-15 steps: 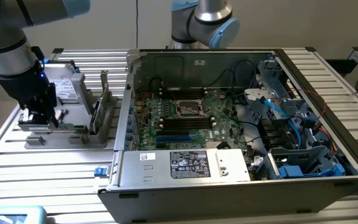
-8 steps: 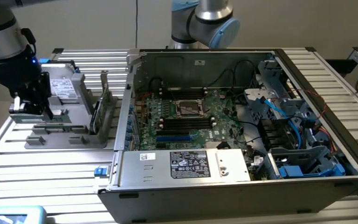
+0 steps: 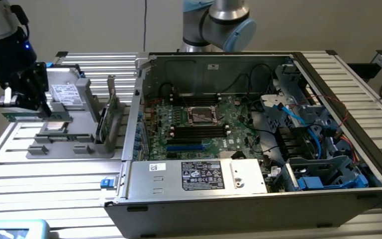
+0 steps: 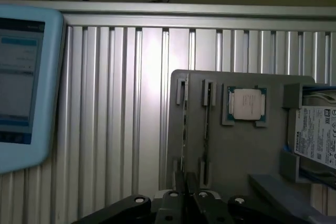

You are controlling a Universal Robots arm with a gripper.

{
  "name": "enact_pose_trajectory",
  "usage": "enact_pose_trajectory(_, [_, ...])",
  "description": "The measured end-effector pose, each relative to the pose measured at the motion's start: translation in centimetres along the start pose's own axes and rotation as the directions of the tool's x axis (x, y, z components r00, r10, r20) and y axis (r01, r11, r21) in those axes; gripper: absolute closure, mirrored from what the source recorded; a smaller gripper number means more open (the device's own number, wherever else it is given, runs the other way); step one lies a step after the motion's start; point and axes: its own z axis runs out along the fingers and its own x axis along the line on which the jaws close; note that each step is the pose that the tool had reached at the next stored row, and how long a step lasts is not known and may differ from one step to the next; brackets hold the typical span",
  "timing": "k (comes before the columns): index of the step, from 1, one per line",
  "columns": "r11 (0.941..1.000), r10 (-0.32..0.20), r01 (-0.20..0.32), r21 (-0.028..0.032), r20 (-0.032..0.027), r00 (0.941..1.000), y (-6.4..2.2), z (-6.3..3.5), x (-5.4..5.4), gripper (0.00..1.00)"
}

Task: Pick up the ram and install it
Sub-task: 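Pick up the ram and move it above insertion slot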

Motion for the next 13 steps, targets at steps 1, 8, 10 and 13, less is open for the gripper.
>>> enact_pose_trajectory(1, [1.0000,-0.001,0.001,-0.0002,0.0010,1.0000,-0.19,-0.46,0.1,0.87])
enact_pose_trajectory(8, [1.0000,-0.004,0.004,-0.0022,0.0051,1.0000,-1.84,-3.68,0.7,0.87])
enact_pose_trajectory(10, [1.0000,-0.005,0.005,-0.0036,0.0052,1.0000,-2.36,-4.60,0.9,0.87])
enact_pose_trajectory(13, [1.0000,-0.006,0.006,-0.0063,0.0052,1.0000,-3.16,-5.99,1.1,0.87])
